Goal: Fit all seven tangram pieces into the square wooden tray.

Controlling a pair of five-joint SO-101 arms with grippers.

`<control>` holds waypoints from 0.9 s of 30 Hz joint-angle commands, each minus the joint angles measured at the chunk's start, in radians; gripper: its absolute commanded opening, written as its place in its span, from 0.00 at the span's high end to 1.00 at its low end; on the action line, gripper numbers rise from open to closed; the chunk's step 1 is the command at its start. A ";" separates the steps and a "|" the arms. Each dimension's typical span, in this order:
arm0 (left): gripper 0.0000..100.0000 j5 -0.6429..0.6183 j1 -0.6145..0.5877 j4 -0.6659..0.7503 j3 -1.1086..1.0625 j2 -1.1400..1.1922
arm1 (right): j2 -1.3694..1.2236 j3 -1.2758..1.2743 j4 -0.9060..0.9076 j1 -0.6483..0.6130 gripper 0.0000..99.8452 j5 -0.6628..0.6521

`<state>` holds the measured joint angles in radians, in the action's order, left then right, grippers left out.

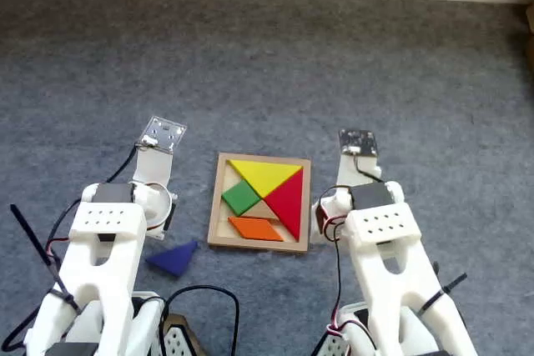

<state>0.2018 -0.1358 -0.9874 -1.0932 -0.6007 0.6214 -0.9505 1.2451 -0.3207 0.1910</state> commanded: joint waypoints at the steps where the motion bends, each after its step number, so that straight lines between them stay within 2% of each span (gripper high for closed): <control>1: 0.99 -0.005 -0.005 0.012 0.015 -0.024 | 0.016 0.042 0.004 0.004 0.97 -0.034; 8: 0.99 -0.005 -0.005 0.012 0.016 -0.024 | -0.090 0.048 0.004 0.012 0.81 -0.031; 15: 0.99 -0.005 -0.005 0.012 0.016 -0.024 | -0.168 0.047 -0.102 0.010 0.81 -0.034; 21: 0.99 -0.005 -0.005 0.012 0.016 -0.022 | -0.220 0.073 -0.117 -0.012 0.81 -0.026; 27: 0.99 -0.005 -0.005 0.012 0.016 -0.022 | -0.223 0.104 -0.122 -0.094 0.81 0.123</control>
<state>0.2018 -0.1358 -0.9874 -1.0932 -0.6007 0.3959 -0.8984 1.1408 -0.3636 0.2647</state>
